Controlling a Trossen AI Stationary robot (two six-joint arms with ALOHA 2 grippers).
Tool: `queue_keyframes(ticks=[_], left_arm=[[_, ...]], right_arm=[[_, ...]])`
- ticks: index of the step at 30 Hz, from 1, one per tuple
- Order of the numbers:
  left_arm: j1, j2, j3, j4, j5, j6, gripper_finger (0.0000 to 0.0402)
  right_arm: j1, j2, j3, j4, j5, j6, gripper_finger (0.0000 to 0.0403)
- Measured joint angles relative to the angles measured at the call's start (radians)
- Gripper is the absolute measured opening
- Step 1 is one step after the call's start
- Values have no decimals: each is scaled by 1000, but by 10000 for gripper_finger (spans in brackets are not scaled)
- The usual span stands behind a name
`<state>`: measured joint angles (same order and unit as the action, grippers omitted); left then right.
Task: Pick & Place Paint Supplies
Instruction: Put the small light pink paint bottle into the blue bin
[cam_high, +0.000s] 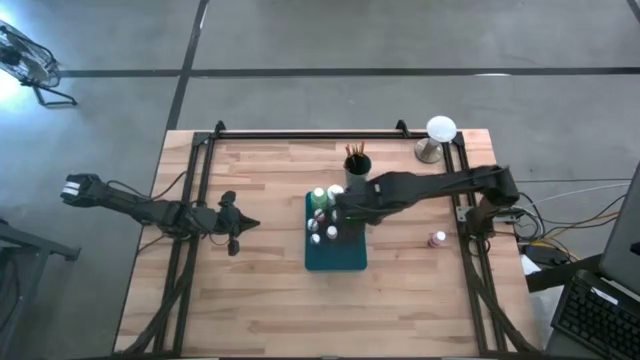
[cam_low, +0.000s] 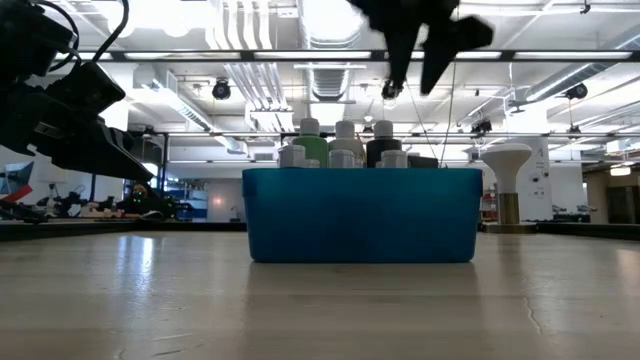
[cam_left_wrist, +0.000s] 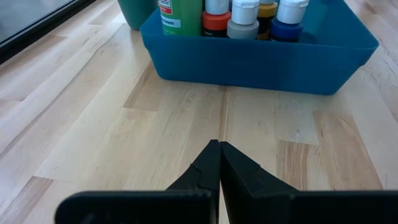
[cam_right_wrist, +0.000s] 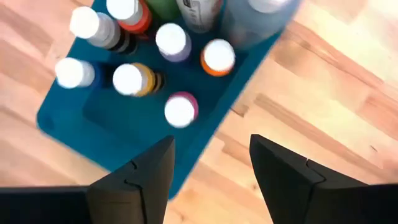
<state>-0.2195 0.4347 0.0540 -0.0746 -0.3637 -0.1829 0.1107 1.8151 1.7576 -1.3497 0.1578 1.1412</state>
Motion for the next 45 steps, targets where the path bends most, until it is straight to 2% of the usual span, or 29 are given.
queue_keyframes(ticks=[9,14,22,31,38,42,45], left_arm=[[0,0,-1,3,0,0,7],[0,0,-1,3,0,0,7],[0,0,-1,5,0,0,7],[0,0,-1,5,0,0,7],[0,0,-1,6,0,0,7],[0,0,-1,6,0,0,7],[0,0,-1,6,0,0,7]], right_arm=[[71,-94,-17,-224,2,57,191],[113,-130,-107,-221,-35,34,181],[154,-290,-319,-182,-79,90,193],[181,-586,-607,-83,-105,304,211],[231,-742,-788,-14,-150,461,238],[248,-790,-847,0,-151,477,260],[250,-797,-872,0,-155,412,271]])
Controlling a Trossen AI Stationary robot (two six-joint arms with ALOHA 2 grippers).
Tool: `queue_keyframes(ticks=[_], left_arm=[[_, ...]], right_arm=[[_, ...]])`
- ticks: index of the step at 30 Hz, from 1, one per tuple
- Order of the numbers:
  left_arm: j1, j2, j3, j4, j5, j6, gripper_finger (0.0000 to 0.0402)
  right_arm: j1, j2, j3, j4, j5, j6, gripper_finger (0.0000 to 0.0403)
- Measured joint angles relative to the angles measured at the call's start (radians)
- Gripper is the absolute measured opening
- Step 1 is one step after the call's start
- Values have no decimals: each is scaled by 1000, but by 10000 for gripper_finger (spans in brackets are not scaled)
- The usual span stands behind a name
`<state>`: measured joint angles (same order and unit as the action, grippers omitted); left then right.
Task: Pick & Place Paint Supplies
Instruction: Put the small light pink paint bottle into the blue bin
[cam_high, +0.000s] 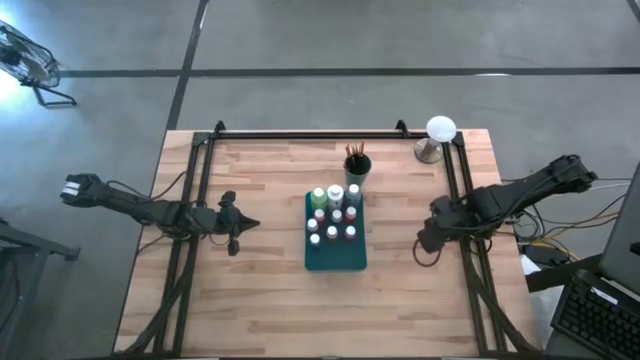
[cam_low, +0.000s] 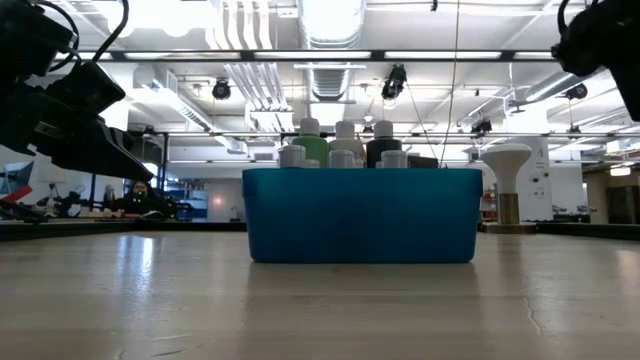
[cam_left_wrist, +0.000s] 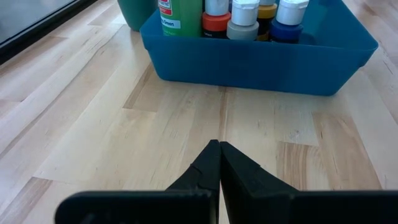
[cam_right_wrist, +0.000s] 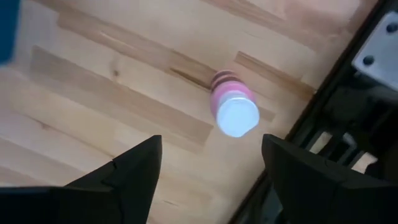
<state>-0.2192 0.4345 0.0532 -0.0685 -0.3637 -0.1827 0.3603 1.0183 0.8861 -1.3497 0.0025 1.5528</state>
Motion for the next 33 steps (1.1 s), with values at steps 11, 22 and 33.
queue_keyframes(ticks=[11,22,33], left_arm=[[0,0,0,0,0,0,7],[0,0,0,0,0,0,7],[0,0,0,0,0,0,7]], right_arm=[[0,26,-49,-5,0,-139,250],[-1,25,-76,21,32,-108,235],[-9,31,-116,68,27,-49,245]])
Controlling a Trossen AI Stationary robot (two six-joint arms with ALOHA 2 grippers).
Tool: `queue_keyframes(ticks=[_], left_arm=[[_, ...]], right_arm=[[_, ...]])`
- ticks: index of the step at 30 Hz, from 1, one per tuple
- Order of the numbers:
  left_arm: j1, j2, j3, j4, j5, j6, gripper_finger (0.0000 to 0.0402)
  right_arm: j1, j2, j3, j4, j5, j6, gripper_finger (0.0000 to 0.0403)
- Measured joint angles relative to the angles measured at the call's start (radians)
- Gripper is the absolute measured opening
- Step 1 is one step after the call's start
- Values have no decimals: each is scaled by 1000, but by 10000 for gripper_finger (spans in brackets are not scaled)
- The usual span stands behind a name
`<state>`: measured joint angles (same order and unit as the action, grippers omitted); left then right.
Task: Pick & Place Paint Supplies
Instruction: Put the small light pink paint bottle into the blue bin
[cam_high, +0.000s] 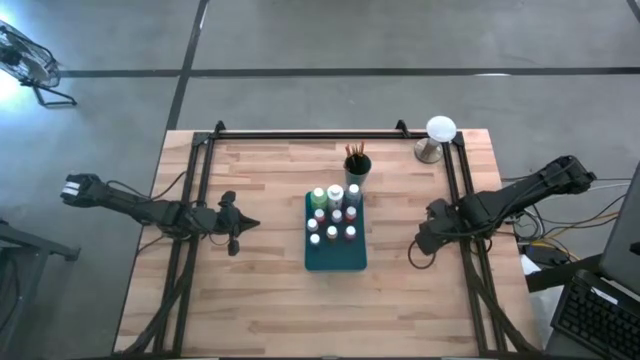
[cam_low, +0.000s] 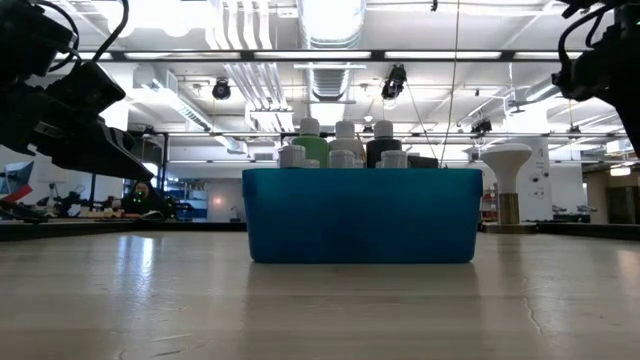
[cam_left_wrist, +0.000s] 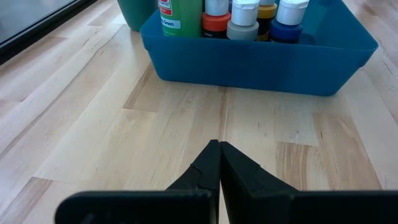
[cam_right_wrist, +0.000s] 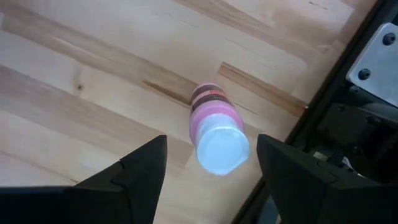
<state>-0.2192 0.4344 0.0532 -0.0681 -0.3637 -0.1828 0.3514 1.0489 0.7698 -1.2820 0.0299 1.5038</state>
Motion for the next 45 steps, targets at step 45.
queue_keyframes(ticks=[45], left_arm=[[0,0,0,0,0,0,7]], right_arm=[[-46,31,-44,32,-32,-27,123]])
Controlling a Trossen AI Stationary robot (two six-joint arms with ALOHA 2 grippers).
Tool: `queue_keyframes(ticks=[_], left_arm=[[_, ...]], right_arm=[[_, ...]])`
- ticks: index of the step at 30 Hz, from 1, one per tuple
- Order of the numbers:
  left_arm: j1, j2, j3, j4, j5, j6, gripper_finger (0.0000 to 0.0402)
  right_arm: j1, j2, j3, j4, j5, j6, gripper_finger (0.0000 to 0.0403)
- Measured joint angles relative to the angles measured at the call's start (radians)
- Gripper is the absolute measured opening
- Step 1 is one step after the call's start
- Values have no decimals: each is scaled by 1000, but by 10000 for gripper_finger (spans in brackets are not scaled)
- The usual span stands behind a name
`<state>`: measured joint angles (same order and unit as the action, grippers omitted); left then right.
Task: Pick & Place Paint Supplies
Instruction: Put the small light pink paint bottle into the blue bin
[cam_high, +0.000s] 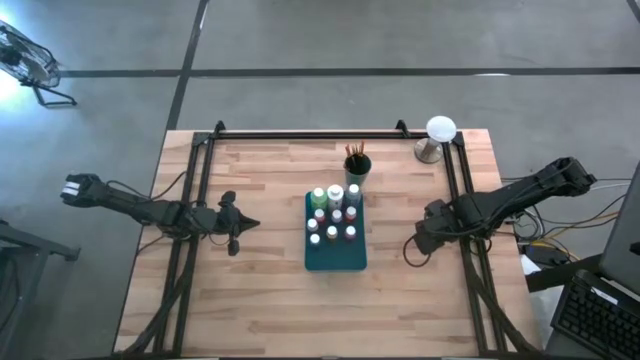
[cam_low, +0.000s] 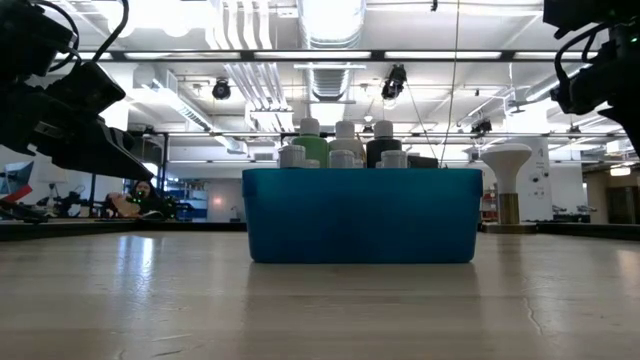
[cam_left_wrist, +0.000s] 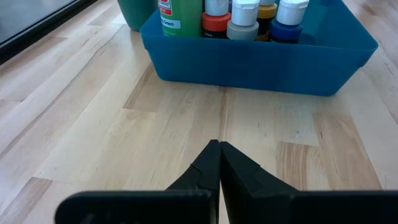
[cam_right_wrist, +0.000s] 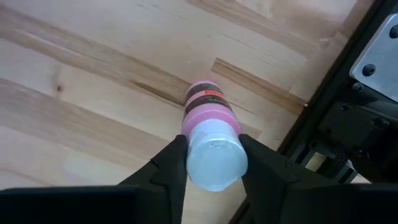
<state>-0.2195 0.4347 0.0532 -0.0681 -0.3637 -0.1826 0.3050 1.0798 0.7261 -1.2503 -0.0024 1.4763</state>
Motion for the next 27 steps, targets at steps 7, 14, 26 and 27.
queue_keyframes(ticks=[7,14,26,27], left_arm=[[0,0,0,0,0,0,7],[0,0,0,0,0,0,7],[0,0,0,0,0,0,7],[0,0,0,0,0,0,7]], right_arm=[[0,0,0,1,1,-17,119],[0,0,4,1,1,-18,114],[0,0,4,22,-3,-18,114],[0,0,4,26,-3,-16,114]])
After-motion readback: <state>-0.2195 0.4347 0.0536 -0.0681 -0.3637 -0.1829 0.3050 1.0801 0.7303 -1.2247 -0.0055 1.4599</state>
